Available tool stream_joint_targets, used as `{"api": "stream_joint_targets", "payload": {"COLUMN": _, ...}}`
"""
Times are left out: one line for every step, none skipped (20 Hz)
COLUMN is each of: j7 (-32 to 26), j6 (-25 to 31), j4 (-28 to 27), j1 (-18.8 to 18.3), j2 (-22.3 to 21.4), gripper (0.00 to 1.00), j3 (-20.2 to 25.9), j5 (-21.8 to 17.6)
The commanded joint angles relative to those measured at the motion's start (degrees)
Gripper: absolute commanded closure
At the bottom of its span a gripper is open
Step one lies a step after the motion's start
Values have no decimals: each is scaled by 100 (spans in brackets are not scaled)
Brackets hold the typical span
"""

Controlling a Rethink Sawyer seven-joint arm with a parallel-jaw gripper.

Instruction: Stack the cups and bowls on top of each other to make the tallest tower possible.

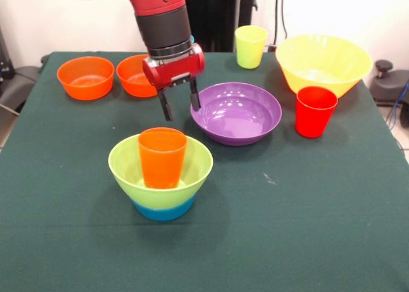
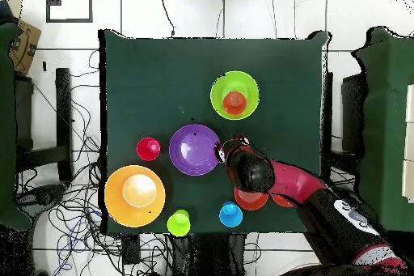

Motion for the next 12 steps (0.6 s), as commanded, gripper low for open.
{"api": "stream_joint_targets", "payload": {"j7": 1196, "j6": -385, "j4": 430, "j1": -13, "j2": 61, "gripper": 0, "j3": 579, "j5": -90}}
{"api": "stream_joint_targets", "payload": {"j7": 1227, "j6": -406, "j4": 490, "j1": -33, "j2": 58, "gripper": 0, "j3": 589, "j5": -158}}
{"api": "stream_joint_targets", "payload": {"j7": 1228, "j6": -383, "j4": 503, "j1": -58, "j2": 84, "gripper": 0, "j3": 604, "j5": -198}}
{"api": "stream_joint_targets", "payload": {"j7": 1228, "j6": -360, "j4": 517, "j1": -82, "j2": 110, "gripper": 0, "j3": 620, "j5": -239}}
{"api": "stream_joint_targets", "payload": {"j7": 1183, "j6": -258, "j4": 511, "j1": -105, "j2": 129, "gripper": 0, "j3": 641, "j5": -277}}
{"api": "stream_joint_targets", "payload": {"j7": 1111, "j6": -119, "j4": 507, "j1": -145, "j2": 153, "gripper": 0, "j3": 683, "j5": -317}}
{"api": "stream_joint_targets", "payload": {"j7": 1042, "j6": -51, "j4": 543, "j1": -202, "j2": 214, "gripper": 0, "j3": 705, "j5": -376}}
{"api": "stream_joint_targets", "payload": {"j7": 965, "j6": 72, "j4": 539, "j1": -222, "j2": 231, "gripper": 0, "j3": 716, "j5": -400}}
{"api": "stream_joint_targets", "payload": {"j7": 915, "j6": 149, "j4": 535, "j1": -212, "j2": 238, "gripper": 0, "j3": 688, "j5": -420}}
{"api": "stream_joint_targets", "payload": {"j7": 865, "j6": 225, "j4": 532, "j1": -202, "j2": 245, "gripper": 0, "j3": 661, "j5": -440}}
{"api": "stream_joint_targets", "payload": {"j7": 833, "j6": 282, "j4": 512, "j1": -186, "j2": 253, "gripper": 0, "j3": 636, "j5": -456}}
{"api": "stream_joint_targets", "payload": {"j7": 791, "j6": 344, "j4": 482, "j1": -129, "j2": 254, "gripper": 0, "j3": 553, "j5": -497}}
